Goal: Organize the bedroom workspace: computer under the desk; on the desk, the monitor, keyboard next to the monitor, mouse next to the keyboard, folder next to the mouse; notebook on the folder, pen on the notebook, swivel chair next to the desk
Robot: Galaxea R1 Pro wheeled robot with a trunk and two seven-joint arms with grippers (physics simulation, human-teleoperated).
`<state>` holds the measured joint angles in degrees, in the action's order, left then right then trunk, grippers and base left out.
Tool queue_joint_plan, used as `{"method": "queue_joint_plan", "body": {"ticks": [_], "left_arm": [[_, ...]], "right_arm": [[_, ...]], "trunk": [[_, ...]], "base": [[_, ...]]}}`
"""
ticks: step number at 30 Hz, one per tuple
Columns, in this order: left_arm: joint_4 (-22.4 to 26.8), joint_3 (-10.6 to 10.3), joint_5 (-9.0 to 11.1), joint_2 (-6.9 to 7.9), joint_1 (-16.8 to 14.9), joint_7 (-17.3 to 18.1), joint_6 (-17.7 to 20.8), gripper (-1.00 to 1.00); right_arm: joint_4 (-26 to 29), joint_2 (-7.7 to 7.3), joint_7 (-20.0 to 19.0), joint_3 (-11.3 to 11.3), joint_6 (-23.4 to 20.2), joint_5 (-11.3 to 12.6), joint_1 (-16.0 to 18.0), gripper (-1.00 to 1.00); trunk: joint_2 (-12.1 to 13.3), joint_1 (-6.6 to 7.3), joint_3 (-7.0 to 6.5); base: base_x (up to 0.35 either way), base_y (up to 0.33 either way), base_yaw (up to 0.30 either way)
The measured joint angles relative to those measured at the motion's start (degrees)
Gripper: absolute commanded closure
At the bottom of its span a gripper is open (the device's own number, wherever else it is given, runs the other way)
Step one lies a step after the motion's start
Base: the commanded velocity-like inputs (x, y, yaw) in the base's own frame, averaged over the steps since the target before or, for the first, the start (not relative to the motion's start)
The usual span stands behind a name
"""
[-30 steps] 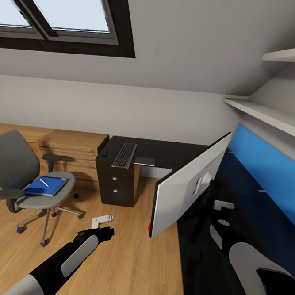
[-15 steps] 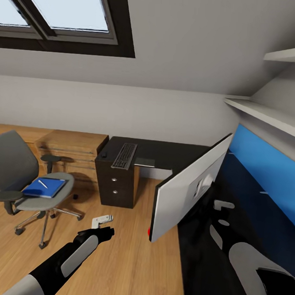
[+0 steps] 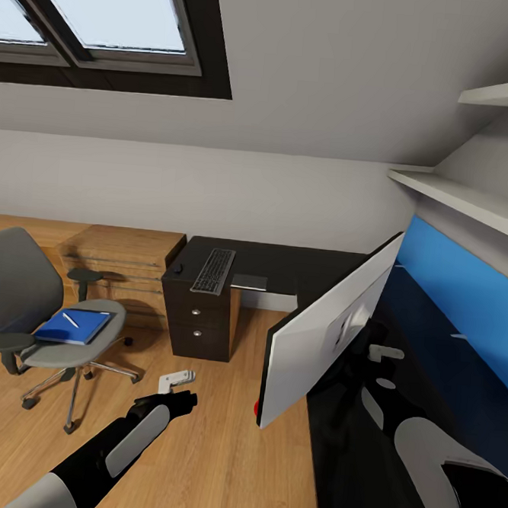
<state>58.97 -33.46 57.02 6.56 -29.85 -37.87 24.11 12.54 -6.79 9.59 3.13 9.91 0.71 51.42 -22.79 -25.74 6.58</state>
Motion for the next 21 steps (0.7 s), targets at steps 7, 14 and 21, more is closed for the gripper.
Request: {"method": "queue_joint_plan", "body": {"ticks": [7,14,21], "left_arm": [[0.0,0.0,0.0,-0.02,0.0,0.0,0.0,-1.00],[0.0,-0.6,0.0,-0.04,0.0,0.0,-0.1,-1.00],[0.0,-0.7,0.0,-0.02,0.0,0.0,0.0,-1.00]], "right_arm": [[0.0,-0.01,0.1,0.0,0.0,0.0,0.0,-1.00],[0.0,-0.07,0.1,0.0,0.0,0.0,0.0,-1.00],[0.0,-1.84,0.2,0.0,-0.1,0.1,0.0,-1.00]], "trunk": [[0.0,0.00,0.00],[0.0,0.00,0.00],[0.0,0.00,0.00]], "base": [[0.014,-0.007,0.000],[0.052,-0.047,0.000],[0.002,-0.002,0.000]]}}
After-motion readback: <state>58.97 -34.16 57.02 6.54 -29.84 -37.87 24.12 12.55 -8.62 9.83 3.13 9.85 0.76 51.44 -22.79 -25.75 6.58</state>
